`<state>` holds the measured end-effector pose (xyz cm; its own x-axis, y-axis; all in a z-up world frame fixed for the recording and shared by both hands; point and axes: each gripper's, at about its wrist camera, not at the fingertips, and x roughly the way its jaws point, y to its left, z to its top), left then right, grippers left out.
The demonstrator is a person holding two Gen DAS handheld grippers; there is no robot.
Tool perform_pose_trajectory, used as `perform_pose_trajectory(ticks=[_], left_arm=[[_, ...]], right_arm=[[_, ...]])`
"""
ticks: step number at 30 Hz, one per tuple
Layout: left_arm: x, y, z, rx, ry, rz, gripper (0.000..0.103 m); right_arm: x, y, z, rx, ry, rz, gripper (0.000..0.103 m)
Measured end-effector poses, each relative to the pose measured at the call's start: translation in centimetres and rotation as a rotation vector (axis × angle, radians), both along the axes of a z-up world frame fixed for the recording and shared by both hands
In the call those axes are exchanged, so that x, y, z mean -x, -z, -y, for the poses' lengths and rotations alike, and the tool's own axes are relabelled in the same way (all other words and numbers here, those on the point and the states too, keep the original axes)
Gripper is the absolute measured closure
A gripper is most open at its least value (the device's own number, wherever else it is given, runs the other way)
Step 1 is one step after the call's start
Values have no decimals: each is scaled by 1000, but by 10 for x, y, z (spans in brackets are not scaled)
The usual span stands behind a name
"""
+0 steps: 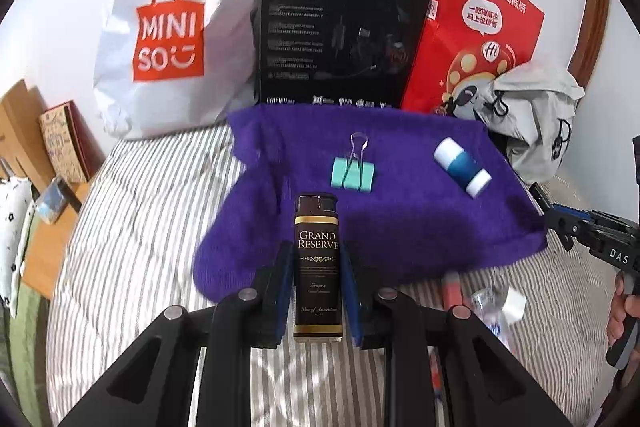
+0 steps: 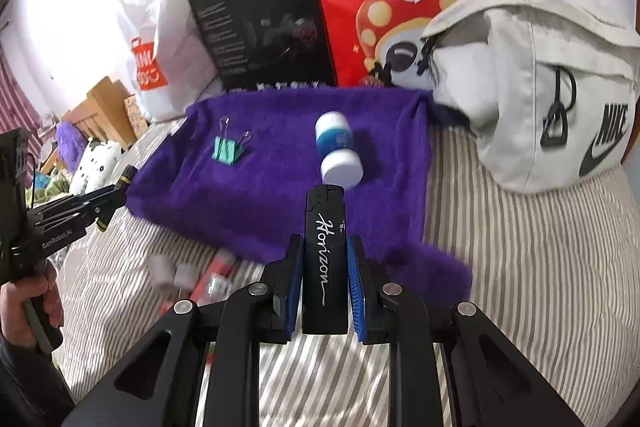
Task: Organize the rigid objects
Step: 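Carry the bottle and case onto the towel and open both tools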
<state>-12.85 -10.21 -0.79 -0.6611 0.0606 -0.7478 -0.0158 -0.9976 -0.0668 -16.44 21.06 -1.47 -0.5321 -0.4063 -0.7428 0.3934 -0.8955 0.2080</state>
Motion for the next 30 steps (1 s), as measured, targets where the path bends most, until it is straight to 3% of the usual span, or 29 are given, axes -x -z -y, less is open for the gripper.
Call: perform_pose_trajectory(ticks=[9,17,30], left_arm=[[41,8,-5,23,31,41,81],[65,29,-10,30,54,97,81],[86,54,-18,37,76,147,81]], right_arm=[[44,4,8,-97,43,5,81],[79,27,24,-207,65,26,82],[96,50,28,-223,49,60,81]])
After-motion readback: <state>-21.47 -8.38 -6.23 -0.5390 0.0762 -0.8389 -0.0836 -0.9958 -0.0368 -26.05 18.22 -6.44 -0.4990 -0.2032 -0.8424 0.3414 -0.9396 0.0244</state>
